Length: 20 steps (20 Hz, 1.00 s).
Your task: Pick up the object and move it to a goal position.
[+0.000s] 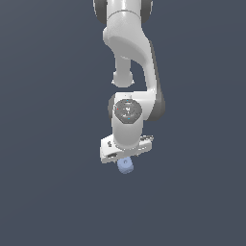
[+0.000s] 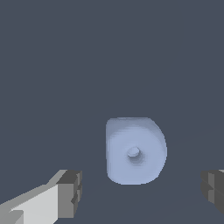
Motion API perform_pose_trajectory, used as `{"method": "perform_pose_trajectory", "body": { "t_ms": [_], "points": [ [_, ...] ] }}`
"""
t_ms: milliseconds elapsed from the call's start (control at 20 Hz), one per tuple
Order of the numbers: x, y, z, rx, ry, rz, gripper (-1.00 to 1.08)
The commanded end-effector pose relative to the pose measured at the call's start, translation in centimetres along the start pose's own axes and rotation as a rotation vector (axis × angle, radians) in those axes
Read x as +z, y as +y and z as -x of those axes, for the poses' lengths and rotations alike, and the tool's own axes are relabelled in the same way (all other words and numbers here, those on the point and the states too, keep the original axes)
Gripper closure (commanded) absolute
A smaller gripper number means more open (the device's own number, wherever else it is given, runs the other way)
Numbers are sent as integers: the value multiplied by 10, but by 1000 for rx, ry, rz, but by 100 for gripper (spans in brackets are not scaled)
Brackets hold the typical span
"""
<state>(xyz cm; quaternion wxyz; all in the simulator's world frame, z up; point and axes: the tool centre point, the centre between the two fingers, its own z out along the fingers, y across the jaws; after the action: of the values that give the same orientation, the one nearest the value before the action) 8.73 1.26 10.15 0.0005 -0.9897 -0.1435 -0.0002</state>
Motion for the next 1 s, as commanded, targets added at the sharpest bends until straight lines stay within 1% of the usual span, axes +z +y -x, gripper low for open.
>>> {"method": "perform_pose_trajectory", "body": {
  "t_ms": [0,500,950],
  "points": [
    [6,3,-4,-17,0,1,-92],
    [15,6,-6,-28,-1,1,-92],
    [58,6,-6,-31,-1,1,-92]
  ]
}}
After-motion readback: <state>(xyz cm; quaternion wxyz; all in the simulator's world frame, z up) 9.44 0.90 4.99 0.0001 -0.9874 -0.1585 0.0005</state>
